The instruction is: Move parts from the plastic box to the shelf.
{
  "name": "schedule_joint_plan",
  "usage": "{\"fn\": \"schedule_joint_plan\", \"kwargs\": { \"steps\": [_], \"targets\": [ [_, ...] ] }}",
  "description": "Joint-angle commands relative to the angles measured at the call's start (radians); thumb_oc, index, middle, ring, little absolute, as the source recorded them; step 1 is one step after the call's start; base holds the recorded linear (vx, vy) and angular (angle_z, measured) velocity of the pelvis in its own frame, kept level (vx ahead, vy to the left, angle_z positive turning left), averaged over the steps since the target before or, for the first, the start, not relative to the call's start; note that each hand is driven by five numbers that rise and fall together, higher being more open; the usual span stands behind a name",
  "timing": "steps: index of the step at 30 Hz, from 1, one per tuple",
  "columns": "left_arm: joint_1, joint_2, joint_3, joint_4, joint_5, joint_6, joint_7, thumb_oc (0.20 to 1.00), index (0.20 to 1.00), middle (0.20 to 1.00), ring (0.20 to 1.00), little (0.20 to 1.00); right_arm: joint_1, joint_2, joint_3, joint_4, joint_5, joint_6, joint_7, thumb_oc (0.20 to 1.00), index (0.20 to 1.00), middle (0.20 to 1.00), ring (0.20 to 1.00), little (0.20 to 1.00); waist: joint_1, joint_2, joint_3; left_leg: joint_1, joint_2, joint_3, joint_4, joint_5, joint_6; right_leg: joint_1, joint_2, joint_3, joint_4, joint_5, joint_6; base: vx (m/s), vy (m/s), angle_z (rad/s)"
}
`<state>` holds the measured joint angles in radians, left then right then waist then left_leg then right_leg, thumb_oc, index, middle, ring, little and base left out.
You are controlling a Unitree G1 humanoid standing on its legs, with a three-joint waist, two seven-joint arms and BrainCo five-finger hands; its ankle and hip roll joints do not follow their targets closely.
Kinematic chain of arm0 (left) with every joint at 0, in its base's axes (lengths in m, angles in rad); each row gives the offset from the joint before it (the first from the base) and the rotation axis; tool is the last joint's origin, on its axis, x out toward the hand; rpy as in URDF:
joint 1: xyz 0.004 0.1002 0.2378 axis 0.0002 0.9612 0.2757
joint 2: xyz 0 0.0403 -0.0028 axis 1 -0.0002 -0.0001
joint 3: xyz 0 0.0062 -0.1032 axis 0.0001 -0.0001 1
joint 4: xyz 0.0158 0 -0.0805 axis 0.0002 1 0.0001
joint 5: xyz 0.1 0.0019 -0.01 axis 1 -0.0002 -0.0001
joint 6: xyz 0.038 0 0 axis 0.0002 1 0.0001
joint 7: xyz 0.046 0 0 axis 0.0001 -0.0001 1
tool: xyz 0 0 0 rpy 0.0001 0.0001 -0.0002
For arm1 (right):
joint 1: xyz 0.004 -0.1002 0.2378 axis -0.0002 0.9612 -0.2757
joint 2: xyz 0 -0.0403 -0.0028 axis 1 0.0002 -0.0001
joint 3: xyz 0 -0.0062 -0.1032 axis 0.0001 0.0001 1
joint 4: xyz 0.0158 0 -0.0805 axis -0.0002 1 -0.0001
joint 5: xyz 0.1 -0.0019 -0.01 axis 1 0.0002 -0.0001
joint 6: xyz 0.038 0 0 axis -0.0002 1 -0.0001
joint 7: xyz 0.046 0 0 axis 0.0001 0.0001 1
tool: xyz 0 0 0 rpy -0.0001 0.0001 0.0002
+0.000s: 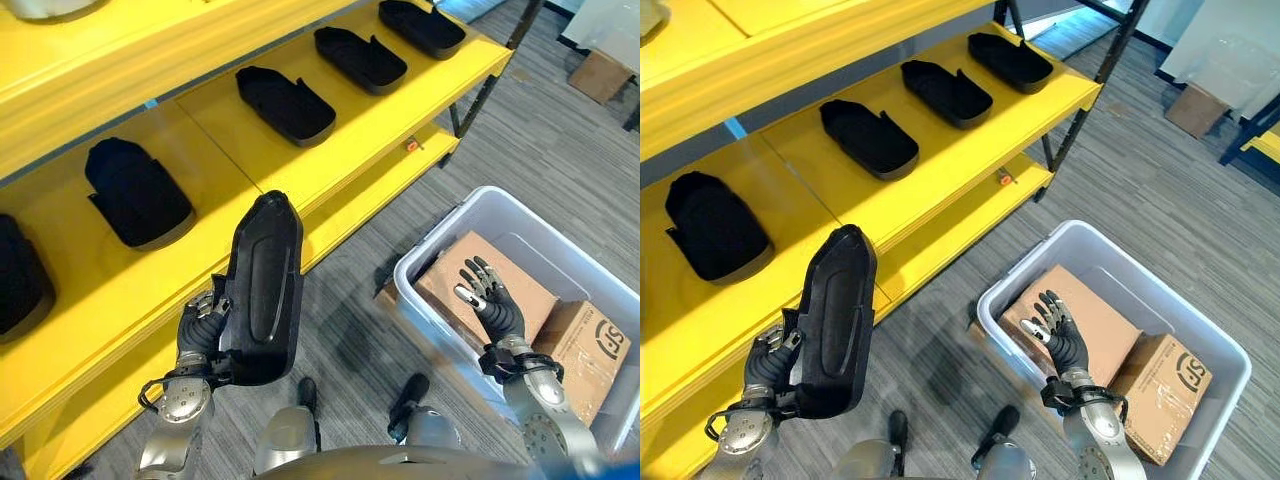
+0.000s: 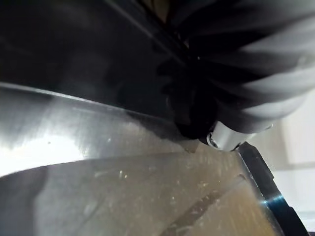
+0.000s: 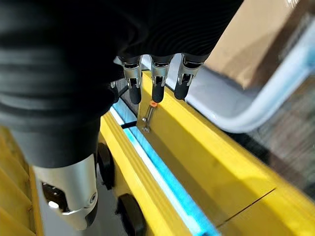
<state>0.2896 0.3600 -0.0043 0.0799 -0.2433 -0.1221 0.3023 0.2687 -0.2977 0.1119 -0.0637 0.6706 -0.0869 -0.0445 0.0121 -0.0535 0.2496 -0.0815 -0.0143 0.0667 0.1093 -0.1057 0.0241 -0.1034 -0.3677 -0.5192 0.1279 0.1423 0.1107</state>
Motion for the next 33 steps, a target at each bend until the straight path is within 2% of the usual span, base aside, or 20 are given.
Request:
{"fn": "schedule_joint_plan", "kwargs": {
  "steps": [1,2,3,5,7,9,11,15,18,19,22,23,24,25,27,28,29,31,32,33],
  "targets": [
    [-0.014,0.055,0.054,-0.114,0.023,-0.073,-0.020,0.200,0.200,0.200,0.200,0.200,-0.015,-0.026,0.027,-0.047,0.052,-0.034,0.031,1.000,1.000,1.000,1.000,1.000,-0.023,0.030,-0.005,0.074,-0.005,-0.009,-0.132,0.030,0.018,-0.036,0.151,0.309,-0.003,-0.073,0.048,0.07,0.156,0.51],
    [-0.002,0.058,0.051,-0.116,0.024,-0.071,-0.033,0.200,0.200,0.200,0.200,0.200,0.002,-0.033,0.026,-0.052,0.054,-0.030,0.040,1.000,1.000,1.000,1.000,1.000,-0.037,0.031,-0.004,0.085,-0.007,-0.020,-0.144,0.040,0.022,-0.045,0.220,0.361,0.016,-0.122,0.029,0.05,0.093,0.21],
    [-0.002,0.058,0.052,-0.117,0.024,-0.071,-0.034,0.200,0.200,0.200,0.200,0.200,0.002,-0.033,0.026,-0.052,0.054,-0.030,0.040,1.000,1.000,1.000,1.000,1.000,-0.036,0.031,-0.007,0.082,-0.007,-0.019,-0.146,0.042,0.021,-0.049,0.220,0.362,0.016,-0.121,0.029,0.06,0.082,0.18],
    [0.015,0.062,0.053,-0.130,0.040,-0.062,-0.049,0.200,0.200,0.200,0.200,0.200,0.023,-0.048,0.018,-0.060,0.061,-0.026,0.051,1.000,1.000,1.000,1.000,1.000,-0.059,0.020,-0.008,0.096,-0.024,-0.041,-0.155,0.053,0.026,-0.072,0.347,0.417,0.060,-0.173,0.004,0.06,0.057,0.36],
    [0.017,0.056,0.047,-0.136,0.038,-0.063,-0.056,0.200,0.200,0.200,0.200,0.200,0.031,-0.065,0.013,-0.071,0.051,-0.032,0.057,1.000,1.000,1.000,1.000,1.000,-0.070,0.013,-0.008,0.099,-0.045,-0.068,-0.145,0.052,0.029,-0.058,0.403,0.439,0.058,-0.200,-0.017,0.05,0.029,0.52],
    [0.021,0.046,0.038,-0.135,0.036,-0.066,-0.059,0.200,0.200,0.200,0.200,0.200,0.038,-0.070,0.018,-0.075,0.042,-0.034,0.065,1.000,1.000,1.000,1.000,1.000,-0.072,0.007,-0.019,0.101,-0.057,-0.083,-0.152,0.063,0.029,-0.026,0.434,0.469,0.017,-0.207,-0.037,0.03,-0.016,0.42],
    [0.035,0.028,0.032,-0.132,0.037,-0.070,-0.062,0.200,0.200,0.200,0.200,0.200,0.056,-0.075,0.027,-0.071,0.033,-0.017,0.077,1.000,1.000,1.000,1.000,1.000,-0.062,0.008,-0.047,0.107,-0.069,-0.095,-0.177,0.081,0.026,0.014,0.440,0.510,-0.047,-0.194,-0.041,0.03,-0.055,0.06],
    [0.062,0.006,0.042,-0.150,0.010,-0.071,-0.063,0.200,0.200,0.200,0.200,0.200,0.047,-0.086,0.026,-0.070,0.022,-0.010,0.072,1.000,1.000,1.000,1.000,1.000,-0.042,0.013,-0.071,0.104,-0.066,-0.082,-0.178,0.083,0.025,0.049,0.428,0.490,-0.112,-0.182,-0.041,0.01,-0.058,0.03],
    [0.055,0.005,0.031,-0.149,-0.001,-0.069,-0.071,0.200,0.200,0.200,0.200,0.200,0.047,-0.102,0.012,-0.065,0.017,-0.012,0.066,1.000,1.000,1.000,1.000,1.000,-0.039,0.011,-0.063,0.073,-0.073,-0.078,-0.068,0.050,0.014,0.068,0.419,0.469,-0.108,-0.194,-0.054,-0.03,-0.074,0.03],
    [0.046,0.008,0.023,-0.145,0.006,-0.069,-0.072,0.200,0.200,0.200,0.200,0.200,0.055,-0.116,-0.002,-0.066,0.019,-0.014,0.064,1.000,1.000,1.000,1.000,1.000,-0.035,0.009,-0.040,0.042,-0.089,-0.087,0.019,0.035,-0.008,0.071,0.408,0.451,-0.092,-0.204,-0.065,-0.05,-0.028,0.28],
    [0.036,0.004,0.017,-0.142,0.001,-0.069,-0.070,0.200,0.200,0.200,0.200,0.200,0.053,-0.129,-0.009,-0.065,0.018,-0.015,0.060,1.000,1.000,1.000,1.000,1.000,-0.036,0.010,-0.015,0.006,-0.095,-0.096,0.098,0.024,-0.032,0.062,0.394,0.428,-0.062,-0.217,-0.071,-0.10,-0.001,0.57],
    [0.033,0.003,0.017,-0.141,-0.001,-0.066,-0.066,0.200,0.200,0.200,0.200,0.200,0.051,-0.132,-0.012,-0.065,0.020,-0.015,0.057,1.000,1.000,1.000,1.000,1.000,-0.041,0.002,-0.009,-0.001,-0.066,-0.071,0.118,0.014,-0.034,0.057,0.378,0.421,-0.048,-0.218,-0.070,-0.10,0.044,0.59],
    [0.037,0.001,0.022,-0.141,-0.005,-0.061,-0.066,0.200,0.200,0.200,0.200,0.200,0.047,-0.133,-0.014,-0.067,0.030,-0.010,0.053,1.000,1.000,1.000,1.000,1.000,-0.042,-0.010,-0.012,0.010,0.002,-0.040,0.127,-0.015,-0.024,0.050,0.356,0.413,-0.025,-0.232,-0.072,-0.06,0.030,0.52],
    [0.037,0.001,0.022,-0.141,-0.005,-0.061,-0.066,0.200,0.200,0.200,0.200,0.200,0.048,-0.133,-0.014,-0.067,0.030,-0.010,0.053,1.000,1.000,1.000,1.000,1.000,-0.042,-0.010,-0.012,0.011,0.002,-0.040,0.127,-0.016,-0.025,0.050,0.356,0.413,-0.023,-0.233,-0.072,-0.01,0.024,0.44],
    [0.046,-0.005,0.026,-0.142,-0.007,-0.058,-0.061,0.200,0.200,0.200,0.200,0.200,0.059,-0.131,-0.017,-0.068,0.041,-0.005,0.054,1.000,1.000,1.000,1.000,1.000,-0.047,-0.014,-0.021,0.040,0.081,-0.036,0.095,0.009,-0.029,0.050,0.344,0.400,0.004,-0.258,-0.076,0.03,0.048,0.41],
    [0.048,-0.013,0.027,-0.146,-0.021,-0.050,-0.055,0.200,0.200,0.200,0.200,0.200,0.070,-0.129,-0.024,-0.067,0.050,-0.002,0.049,1.000,1.000,1.000,1.000,1.000,-0.058,-0.009,-0.032,0.055,0.180,-0.037,0.044,0.096,-0.052,0.031,0.321,0.366,0.040,-0.283,-0.081,0.02,0.118,0.51],
    [0.044,-0.015,0.026,-0.147,-0.027,-0.047,-0.050,0.200,0.200,0.200,0.200,0.200,0.072,-0.130,-0.027,-0.064,0.049,-0.002,0.043,1.000,1.000,1.000,1.000,1.000,-0.061,0.001,-0.033,0.059,0.230,-0.035,0.013,0.141,-0.067,0.018,0.307,0.349,0.069,-0.294,-0.083,-0.01,0.156,0.79],
    [0.033,-0.011,0.021,-0.145,-0.025,-0.042,-0.043,0.200,0.200,0.200,0.200,0.200,0.077,-0.135,-0.042,-0.060,0.042,-0.006,0.031,1.000,1.000,1.000,1.000,1.000,-0.072,0.022,-0.029,0.066,0.307,-0.025,-0.059,0.224,-0.100,-0.011,0.278,0.312,0.131,-0.322,-0.080,-0.01,0.204,0.69],
    [0.026,-0.010,0.020,-0.143,-0.027,-0.040,-0.041,0.200,0.200,0.200,0.200,0.200,0.080,-0.135,-0.051,-0.060,0.041,-0.009,0.023,1.000,1.000,1.000,1.000,1.000,-0.081,0.033,-0.028,0.083,0.334,-0.007,-0.092,0.233,-0.119,-0.015,0.258,0.302,0.170,-0.354,-0.070,-0.02,0.157,0.61],
    [0.025,-0.010,0.020,-0.144,-0.028,-0.039,-0.040,0.200,0.200,0.200,0.200,0.200,0.080,-0.136,-0.052,-0.062,0.041,-0.009,0.022,1.000,1.000,1.000,1.000,1.000,-0.081,0.034,-0.024,0.080,0.335,-0.003,-0.100,0.251,-0.117,-0.025,0.256,0.294,0.182,-0.348,-0.075,-0.04,0.265,0.80]
  ]
}}
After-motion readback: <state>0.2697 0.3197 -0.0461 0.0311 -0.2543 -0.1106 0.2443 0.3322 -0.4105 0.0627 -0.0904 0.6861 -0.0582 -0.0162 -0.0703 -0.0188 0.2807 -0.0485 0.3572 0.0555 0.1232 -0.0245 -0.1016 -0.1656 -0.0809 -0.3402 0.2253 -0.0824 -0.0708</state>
